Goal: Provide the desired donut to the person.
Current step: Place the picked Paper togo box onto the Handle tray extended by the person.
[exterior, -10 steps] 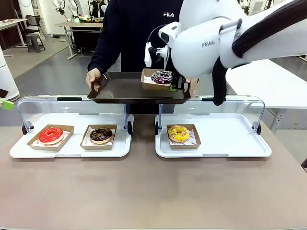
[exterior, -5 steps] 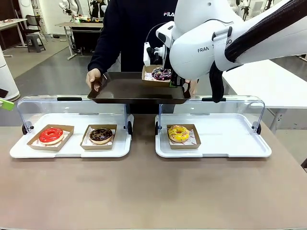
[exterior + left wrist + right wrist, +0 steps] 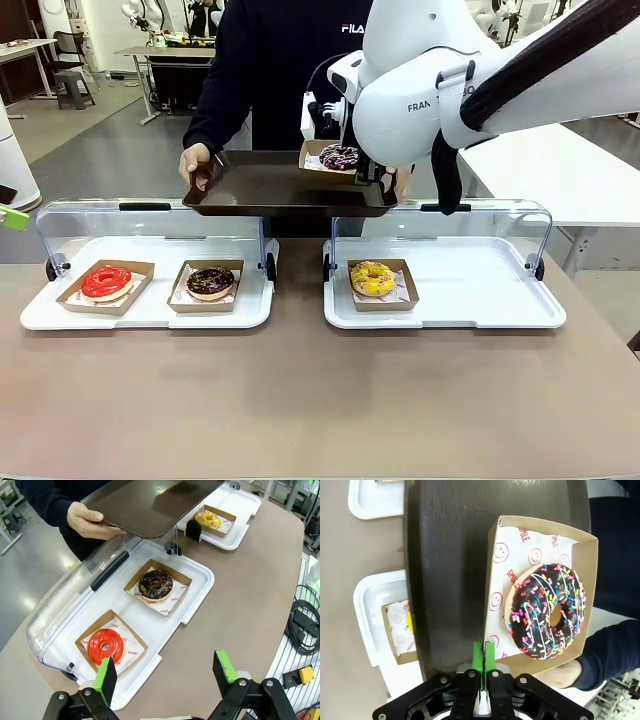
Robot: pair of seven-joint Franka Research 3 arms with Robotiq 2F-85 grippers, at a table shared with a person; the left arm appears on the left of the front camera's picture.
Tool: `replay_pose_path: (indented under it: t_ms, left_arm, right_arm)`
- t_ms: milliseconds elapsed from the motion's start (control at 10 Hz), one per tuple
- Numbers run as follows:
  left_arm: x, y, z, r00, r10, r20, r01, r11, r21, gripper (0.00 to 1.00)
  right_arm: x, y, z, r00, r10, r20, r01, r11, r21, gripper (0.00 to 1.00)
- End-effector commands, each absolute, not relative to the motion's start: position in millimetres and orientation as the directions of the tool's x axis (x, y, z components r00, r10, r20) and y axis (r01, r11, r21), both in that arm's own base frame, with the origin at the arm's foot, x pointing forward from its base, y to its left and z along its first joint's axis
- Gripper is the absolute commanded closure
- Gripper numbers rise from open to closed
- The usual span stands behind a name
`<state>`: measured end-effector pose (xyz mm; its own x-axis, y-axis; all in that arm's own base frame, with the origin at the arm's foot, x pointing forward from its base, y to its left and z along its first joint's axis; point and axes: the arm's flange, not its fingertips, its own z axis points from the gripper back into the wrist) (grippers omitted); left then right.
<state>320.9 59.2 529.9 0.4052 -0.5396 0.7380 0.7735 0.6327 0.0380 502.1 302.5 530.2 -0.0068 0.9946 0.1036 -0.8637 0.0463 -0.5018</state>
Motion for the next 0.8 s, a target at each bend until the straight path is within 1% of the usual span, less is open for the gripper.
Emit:
replay_pose_path:
  t_ms: [0,100,300,400,500,600,700]
  left_arm:
    - [321,60,529,0.402,-0.533,0.744,0.776,0.630,0.032,0.00]
    - [321,60,529,0.402,-0.533,0.744,0.776,0.630,0.032,0.00]
    - [321,60,529,0.402,-0.533,0.744,0.776,0.630,0.032,0.00]
    - [321,60,529,0.402,-0.533,0.744,0.776,0.630,0.032,0.00]
    - [321,60,529,0.402,-0.533,0.744,0.776,0.630,0.032,0.00]
    - [321,60,529,0.402,-0.533,0.744,0.776,0.630,0.032,0.00]
    - [321,60,529,0.402,-0.533,0.744,0.776,0.630,0.032,0.00]
  right_arm:
    - [522,310,526,0.006,0.993,0.119,-0.869,0.064,-0.491,0.99]
    - [526,310,525,0.001,0.992,0.124,-0.869,0.063,-0.490,0.99]
    - [535,308,522,0.040,0.993,0.107,-0.878,0.086,-0.472,0.99]
    - [538,304,523,0.053,0.992,0.111,-0.891,0.097,-0.444,0.65]
    - [539,303,523,0.046,0.994,0.103,-0.900,0.086,-0.428,0.39]
    - [540,301,525,0.040,0.994,0.102,-0.904,0.080,-0.420,0.05]
    - [540,299,529,0.031,0.994,0.104,-0.904,0.072,-0.422,0.00]
